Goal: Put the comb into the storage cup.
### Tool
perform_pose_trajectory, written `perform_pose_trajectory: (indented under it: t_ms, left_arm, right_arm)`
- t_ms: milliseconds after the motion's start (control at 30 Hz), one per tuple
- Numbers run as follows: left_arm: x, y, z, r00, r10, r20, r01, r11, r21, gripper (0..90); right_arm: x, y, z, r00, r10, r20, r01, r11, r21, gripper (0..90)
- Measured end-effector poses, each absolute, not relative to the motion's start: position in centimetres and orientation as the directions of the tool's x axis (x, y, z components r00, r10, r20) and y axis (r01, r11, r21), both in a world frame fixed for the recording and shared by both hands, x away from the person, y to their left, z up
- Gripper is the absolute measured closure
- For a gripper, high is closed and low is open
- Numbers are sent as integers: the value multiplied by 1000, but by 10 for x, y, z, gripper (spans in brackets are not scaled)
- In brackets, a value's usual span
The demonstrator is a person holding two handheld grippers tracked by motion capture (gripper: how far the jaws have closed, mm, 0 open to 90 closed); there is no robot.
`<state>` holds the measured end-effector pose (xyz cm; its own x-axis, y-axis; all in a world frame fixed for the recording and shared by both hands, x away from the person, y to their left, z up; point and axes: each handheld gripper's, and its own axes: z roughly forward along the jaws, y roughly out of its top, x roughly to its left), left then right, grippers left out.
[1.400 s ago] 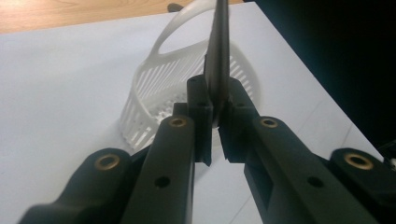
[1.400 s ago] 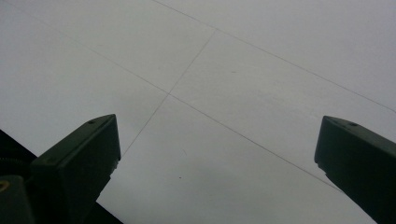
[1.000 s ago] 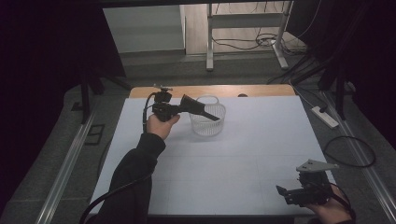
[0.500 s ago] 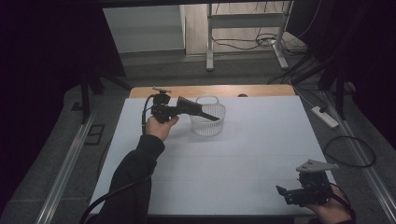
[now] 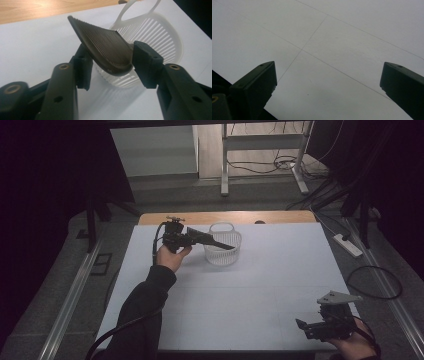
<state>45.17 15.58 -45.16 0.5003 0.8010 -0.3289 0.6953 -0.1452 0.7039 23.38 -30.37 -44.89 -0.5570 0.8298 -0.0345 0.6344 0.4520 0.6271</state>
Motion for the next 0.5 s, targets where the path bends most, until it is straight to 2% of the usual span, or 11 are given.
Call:
perform_pose_trajectory:
  t_ms: [300,467,500]
  left_arm:
    - [450,154,-447,492,835,-246,660,-174,731,283]
    - [448,154,-446,491,843,-221,648,-184,739,201]
    - [447,154,-445,493,844,-210,642,-190,743,156]
  right_arm:
    - [234,-304,-449,-557,830,-35,635,452,627,14]
    - [234,-304,-449,-556,830,-36,634,452,627,14]
    - [234,-304,-449,-556,830,-36,634,452,627,14]
